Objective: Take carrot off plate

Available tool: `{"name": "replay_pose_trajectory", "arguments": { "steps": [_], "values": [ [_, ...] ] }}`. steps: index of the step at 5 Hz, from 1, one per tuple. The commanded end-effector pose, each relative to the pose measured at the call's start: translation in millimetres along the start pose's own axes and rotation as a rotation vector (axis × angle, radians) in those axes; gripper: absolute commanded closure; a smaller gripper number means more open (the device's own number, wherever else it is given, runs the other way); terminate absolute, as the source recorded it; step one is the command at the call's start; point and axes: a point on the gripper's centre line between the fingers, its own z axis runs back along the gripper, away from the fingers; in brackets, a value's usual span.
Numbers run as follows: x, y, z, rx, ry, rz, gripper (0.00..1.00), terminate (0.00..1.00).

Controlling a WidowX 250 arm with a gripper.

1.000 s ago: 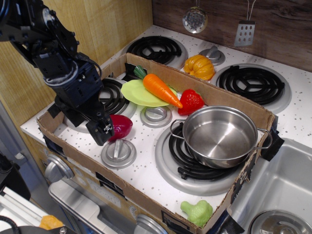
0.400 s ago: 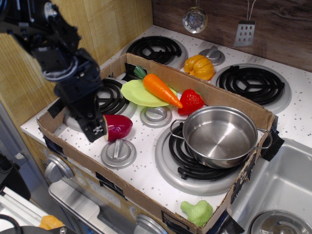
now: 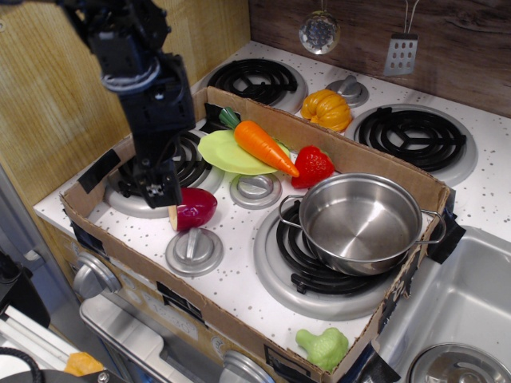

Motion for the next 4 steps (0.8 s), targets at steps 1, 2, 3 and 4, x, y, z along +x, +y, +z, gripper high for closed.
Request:
{"name": "replay_pose_trajectory", "arguments": {
  "steps": [1,2,3,4],
  "values": [
    [26.0,21.2,12.8,-0.098,0.027,-0.337,0.00,0.00],
    [41.8,29.8,16.9,-0.130,0.085,-0.552,0.00,0.00],
    [56.0,36.1,14.9,-0.138,0.093,-0.757,0.00,0.00],
    [64.6,40.9,10.5,-0.122,0.064,-0.929,0.00,0.00]
  ]
}}
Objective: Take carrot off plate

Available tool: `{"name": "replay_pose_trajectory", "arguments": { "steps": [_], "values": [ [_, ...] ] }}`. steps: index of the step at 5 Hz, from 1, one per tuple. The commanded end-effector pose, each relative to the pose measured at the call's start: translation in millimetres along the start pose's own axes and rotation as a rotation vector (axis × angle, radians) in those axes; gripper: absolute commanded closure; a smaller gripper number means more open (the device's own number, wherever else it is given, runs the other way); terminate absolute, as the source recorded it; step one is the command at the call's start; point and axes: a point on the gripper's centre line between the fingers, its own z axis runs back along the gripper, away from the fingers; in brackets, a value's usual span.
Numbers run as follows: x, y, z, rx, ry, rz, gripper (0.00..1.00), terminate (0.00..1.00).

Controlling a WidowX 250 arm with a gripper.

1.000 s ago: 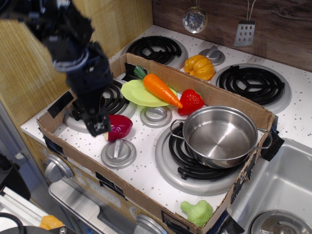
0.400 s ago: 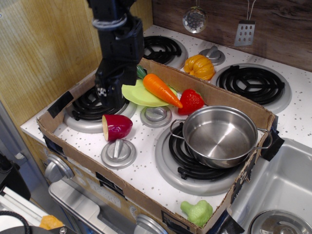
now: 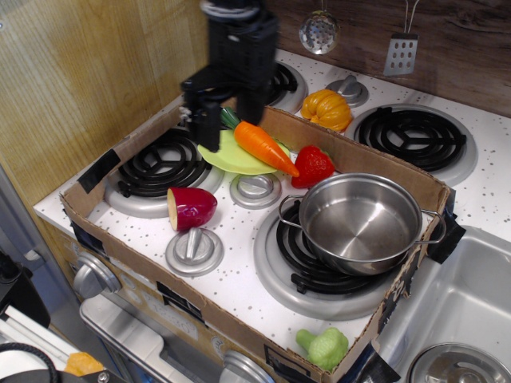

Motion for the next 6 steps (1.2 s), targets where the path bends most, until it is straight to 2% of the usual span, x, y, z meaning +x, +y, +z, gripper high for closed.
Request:
{"name": "replay_pose_trajectory", "arguments": {
  "steps": [1,2,3,4,5,6],
  "values": [
    [0.3,24.6,0.5,0.120,0.011,-0.294,0.00,0.00],
    [-5.5,39.8,-8.7,0.111,-0.002,-0.345,0.00,0.00],
    [-7.9,49.9,-20.5,0.148,-0.011,-0.367,0.00,0.00],
    [-12.2,61.3,-27.2,0.134,-0.027,-0.265,0.00,0.00],
    [-15.5,60.1,-35.2,0.096,-0.013,-0.140,0.00,0.00],
    [-17.5,58.4,-42.0,0.097,0.023,-0.125,0.00,0.00]
  ]
}}
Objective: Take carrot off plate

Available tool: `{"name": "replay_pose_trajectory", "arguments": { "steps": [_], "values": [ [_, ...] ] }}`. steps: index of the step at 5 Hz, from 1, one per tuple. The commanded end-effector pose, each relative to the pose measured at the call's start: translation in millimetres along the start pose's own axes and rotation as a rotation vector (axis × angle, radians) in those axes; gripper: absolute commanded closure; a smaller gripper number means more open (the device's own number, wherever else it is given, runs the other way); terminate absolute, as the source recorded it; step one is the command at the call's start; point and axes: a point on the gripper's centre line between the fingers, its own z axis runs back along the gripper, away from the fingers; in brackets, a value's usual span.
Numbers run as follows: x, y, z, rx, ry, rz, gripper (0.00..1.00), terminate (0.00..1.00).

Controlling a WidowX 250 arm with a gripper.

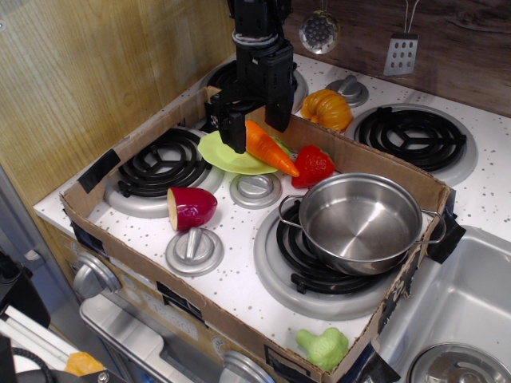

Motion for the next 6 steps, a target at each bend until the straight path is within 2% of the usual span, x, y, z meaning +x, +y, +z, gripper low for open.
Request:
{"name": "replay_pose_trajectory", "arguments": {
  "steps": [1,2,5,6],
  "values": [
    [0.1,-2.5,2.6,0.029,0.070,0.008,0.00,0.00],
    [-0.5,-5.9,-3.8,0.045,0.061,0.032,0.00,0.00],
    [-2.9,-10.7,-17.0,0.008,0.016,0.023,0.00,0.00],
    [-1.7,-12.2,-13.4,0.005,0.029,0.032,1.00,0.00]
  ]
}}
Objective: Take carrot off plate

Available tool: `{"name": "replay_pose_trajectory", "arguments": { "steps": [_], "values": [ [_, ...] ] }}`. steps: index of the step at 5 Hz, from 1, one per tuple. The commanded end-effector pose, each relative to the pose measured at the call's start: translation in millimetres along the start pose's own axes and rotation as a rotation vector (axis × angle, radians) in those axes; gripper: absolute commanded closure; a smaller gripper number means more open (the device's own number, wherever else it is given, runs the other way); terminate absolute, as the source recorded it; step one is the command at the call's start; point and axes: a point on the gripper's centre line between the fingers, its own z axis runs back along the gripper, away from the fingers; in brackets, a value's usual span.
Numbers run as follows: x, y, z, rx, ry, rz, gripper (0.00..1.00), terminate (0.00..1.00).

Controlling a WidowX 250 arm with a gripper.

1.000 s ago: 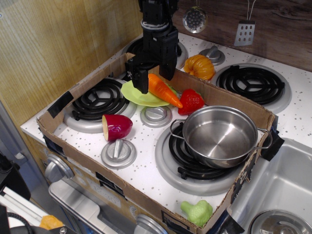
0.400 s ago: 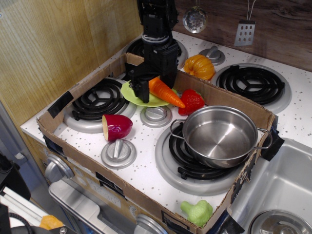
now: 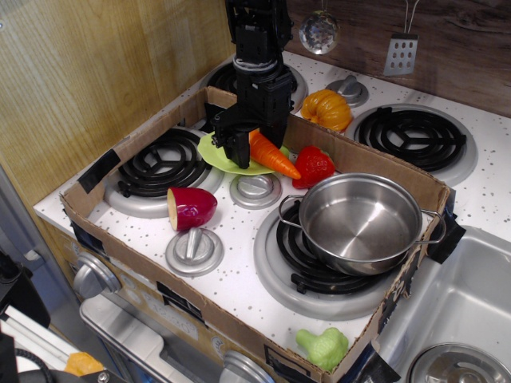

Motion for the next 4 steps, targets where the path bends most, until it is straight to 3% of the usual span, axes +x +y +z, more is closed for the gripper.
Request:
{"name": "replay_pose_trajectory", "arguments": {
  "steps": [1,2,4],
  "values": [
    [3.3,-5.1,21.0,0.012,0.043,0.021,1.00,0.00],
    [9.4,-11.5,41.4,0.024,0.078,0.073,1.00,0.00],
    [37.0,-55.8,73.4,0.043,0.091,0.365,1.00,0.00]
  ]
}}
